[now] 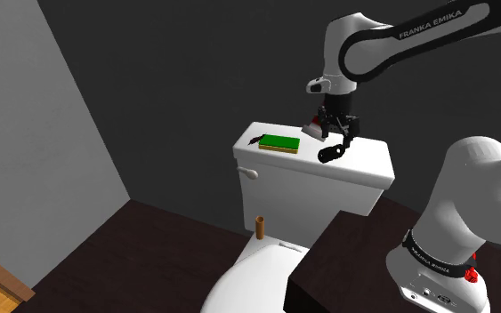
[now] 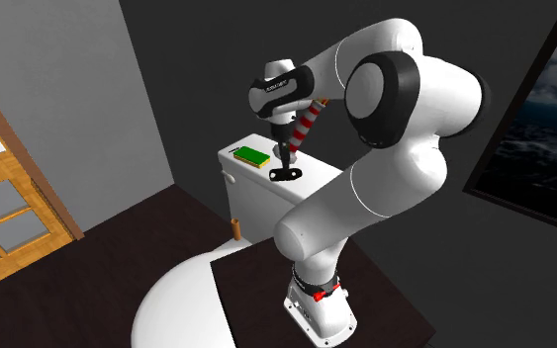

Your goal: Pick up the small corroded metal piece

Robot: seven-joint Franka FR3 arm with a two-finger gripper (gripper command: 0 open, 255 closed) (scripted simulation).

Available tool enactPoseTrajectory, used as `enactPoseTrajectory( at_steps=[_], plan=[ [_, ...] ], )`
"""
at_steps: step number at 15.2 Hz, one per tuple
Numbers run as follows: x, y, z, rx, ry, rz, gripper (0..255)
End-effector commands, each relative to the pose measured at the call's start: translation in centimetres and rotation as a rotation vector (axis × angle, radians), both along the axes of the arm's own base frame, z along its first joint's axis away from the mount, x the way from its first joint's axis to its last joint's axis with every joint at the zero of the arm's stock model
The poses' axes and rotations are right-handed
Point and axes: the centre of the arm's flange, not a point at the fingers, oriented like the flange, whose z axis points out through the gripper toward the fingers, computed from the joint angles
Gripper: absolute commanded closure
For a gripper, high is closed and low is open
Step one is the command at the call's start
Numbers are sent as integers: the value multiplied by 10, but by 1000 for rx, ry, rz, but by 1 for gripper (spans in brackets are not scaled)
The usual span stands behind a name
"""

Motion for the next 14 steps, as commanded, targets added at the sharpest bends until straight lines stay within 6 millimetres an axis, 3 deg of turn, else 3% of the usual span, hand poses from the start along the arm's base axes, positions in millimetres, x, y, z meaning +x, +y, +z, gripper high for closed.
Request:
enactPoseTrajectory(
  at_steps=[1,5,7,8,14],
  plan=[
    [0,0,-10,0,-1,11,0],
    [0,0,-34,0,-1,11,0],
    [0,0,-34,0,-1,11,0],
    [1,0,-35,0,-1,11,255],
    [1,-1,-36,0,-1,11,255]
  ],
)
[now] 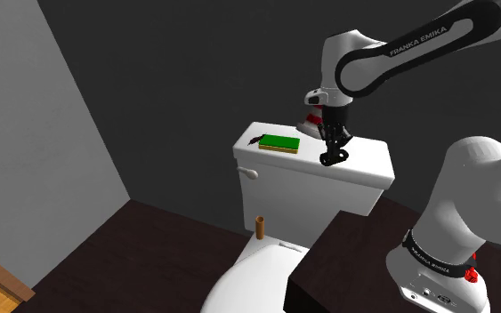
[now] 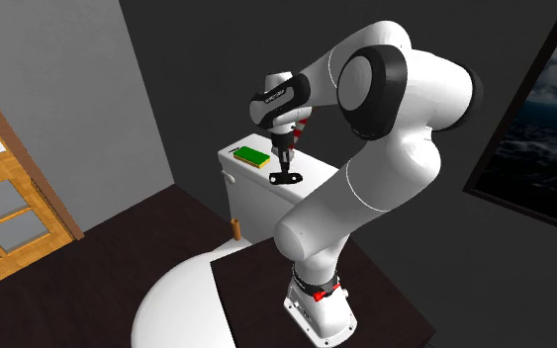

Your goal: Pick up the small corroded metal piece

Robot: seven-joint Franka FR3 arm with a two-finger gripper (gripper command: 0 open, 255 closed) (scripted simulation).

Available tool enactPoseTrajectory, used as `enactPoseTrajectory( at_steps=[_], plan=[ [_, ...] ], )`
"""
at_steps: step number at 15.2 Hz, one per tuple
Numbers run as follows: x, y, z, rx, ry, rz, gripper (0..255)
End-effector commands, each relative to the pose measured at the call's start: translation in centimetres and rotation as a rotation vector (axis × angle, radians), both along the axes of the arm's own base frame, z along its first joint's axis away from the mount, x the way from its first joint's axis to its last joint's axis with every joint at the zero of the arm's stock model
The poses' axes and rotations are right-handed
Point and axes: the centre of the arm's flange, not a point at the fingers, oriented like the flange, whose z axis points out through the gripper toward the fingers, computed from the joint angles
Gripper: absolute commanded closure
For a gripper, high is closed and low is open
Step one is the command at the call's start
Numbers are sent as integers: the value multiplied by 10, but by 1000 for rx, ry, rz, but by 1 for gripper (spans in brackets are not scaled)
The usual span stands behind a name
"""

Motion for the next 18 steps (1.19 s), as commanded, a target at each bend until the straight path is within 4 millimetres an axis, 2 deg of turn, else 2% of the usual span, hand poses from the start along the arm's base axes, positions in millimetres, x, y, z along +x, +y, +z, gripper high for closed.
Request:
enactPoseTrajectory(
  at_steps=[1,3,18],
  plan=[
    [-1,0,-1,0,3,0,255],
    [-1,0,0,0,3,0,255],
    [-1,0,79,0,3,0,255]
  ],
)
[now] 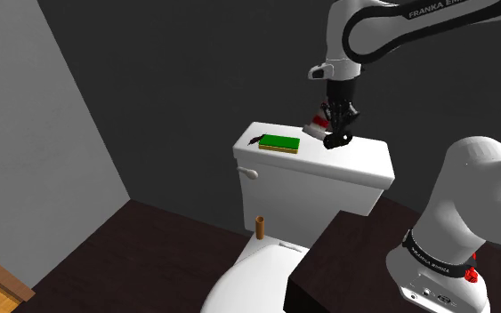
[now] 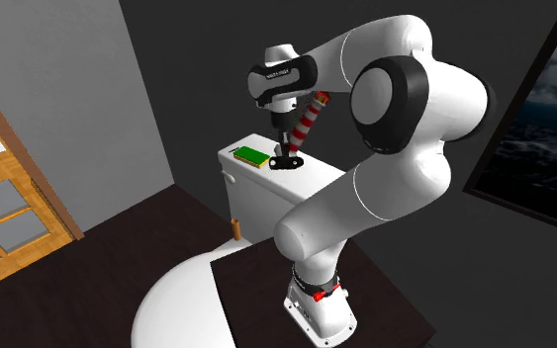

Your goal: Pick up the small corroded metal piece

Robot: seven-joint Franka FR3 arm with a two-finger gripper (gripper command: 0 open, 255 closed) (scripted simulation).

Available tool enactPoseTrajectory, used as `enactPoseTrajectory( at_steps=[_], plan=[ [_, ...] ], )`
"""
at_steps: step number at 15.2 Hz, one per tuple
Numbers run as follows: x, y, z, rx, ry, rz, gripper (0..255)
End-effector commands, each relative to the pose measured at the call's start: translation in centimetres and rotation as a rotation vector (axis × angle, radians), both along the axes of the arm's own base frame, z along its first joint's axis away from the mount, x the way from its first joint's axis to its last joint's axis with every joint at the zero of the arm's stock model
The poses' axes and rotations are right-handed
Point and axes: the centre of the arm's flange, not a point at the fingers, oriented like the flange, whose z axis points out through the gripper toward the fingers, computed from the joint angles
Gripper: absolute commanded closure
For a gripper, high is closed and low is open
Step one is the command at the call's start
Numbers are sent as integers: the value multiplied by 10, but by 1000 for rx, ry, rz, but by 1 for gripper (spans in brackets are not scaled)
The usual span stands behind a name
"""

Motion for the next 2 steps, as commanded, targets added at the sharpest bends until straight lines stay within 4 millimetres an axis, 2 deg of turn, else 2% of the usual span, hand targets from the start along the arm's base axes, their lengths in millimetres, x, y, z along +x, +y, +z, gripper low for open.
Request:
enactPoseTrajectory(
  at_steps=[1,2],
  plan=[
    [0,1,7,0,0,0,255],
    [0,1,7,0,0,0,255]
  ],
)
